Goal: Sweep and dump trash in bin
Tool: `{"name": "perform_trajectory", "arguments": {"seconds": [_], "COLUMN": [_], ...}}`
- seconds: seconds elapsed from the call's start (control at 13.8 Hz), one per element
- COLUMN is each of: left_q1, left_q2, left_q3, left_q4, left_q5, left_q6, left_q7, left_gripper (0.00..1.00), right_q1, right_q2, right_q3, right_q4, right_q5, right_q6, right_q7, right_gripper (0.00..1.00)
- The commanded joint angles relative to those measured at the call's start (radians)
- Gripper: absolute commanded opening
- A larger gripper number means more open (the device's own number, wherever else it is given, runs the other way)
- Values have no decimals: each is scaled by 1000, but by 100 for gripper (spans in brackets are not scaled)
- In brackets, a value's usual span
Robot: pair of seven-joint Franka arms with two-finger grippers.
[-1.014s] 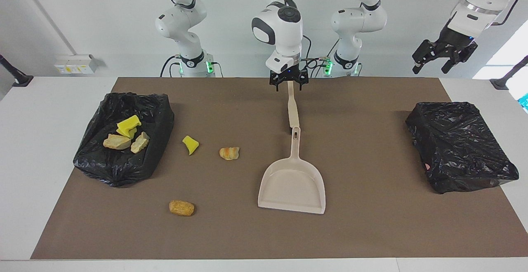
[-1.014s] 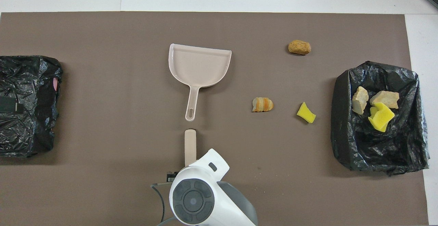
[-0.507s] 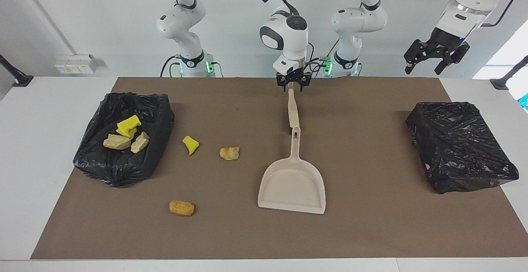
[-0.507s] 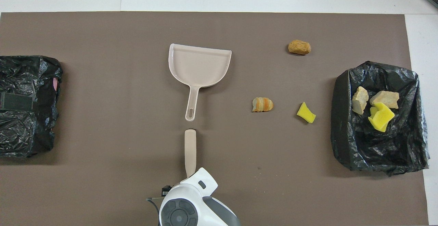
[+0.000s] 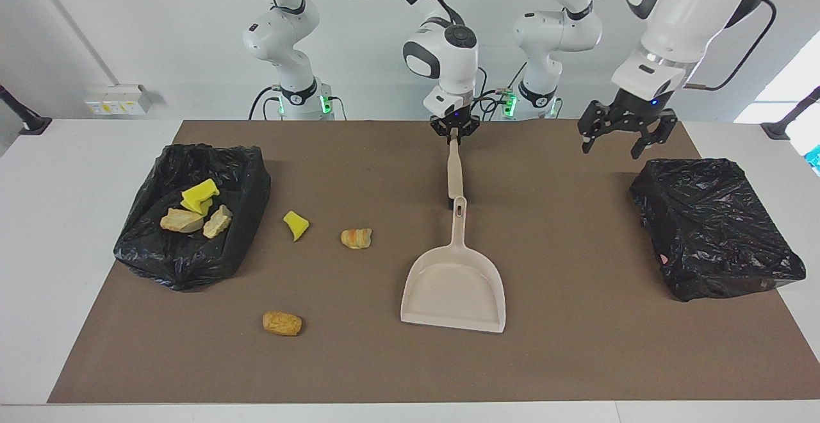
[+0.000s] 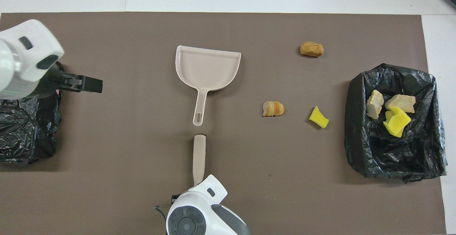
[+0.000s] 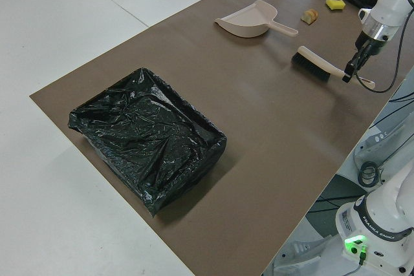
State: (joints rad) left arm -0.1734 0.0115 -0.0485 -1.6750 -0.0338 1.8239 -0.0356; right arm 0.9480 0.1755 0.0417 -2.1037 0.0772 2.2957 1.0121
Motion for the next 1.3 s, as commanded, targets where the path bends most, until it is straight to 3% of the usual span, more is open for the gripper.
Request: {"name": "perform_trajectory", "arguments": {"seconds": [0.0,0.22,0.51,0.8,1.09,1.23], "left_q1": [-67,-139,-221,-288,-327,-357], "left_q2": [71,189,372,384,398,450], "left_q3": [15,15,16,13,13,15], "left_q4": [6,34,149,126,57,55], "left_q5": [22,58,58,52,52,60], "left_q6": [95,135,183,241,294,298], "left_q7": [-50,-78,-159,-236,-237,-237], "left_gripper": [100,100,100,100,100,100], "right_q1": [-14,-55,-171,-325,-446,-526], "right_q2": [-7,-37,-152,-205,-188,-150], "right_q3": [0,-3,-9,-12,-11,-13], "right_q4": [16,63,65,88,94,129], "right_q5": [18,16,18,-2,-117,-139], "right_q6": [-56,-169,-306,-436,-427,-411], "right_q7": [-13,-26,-188,-377,-487,-617], "right_gripper": [0,0,0,0,0,0]}}
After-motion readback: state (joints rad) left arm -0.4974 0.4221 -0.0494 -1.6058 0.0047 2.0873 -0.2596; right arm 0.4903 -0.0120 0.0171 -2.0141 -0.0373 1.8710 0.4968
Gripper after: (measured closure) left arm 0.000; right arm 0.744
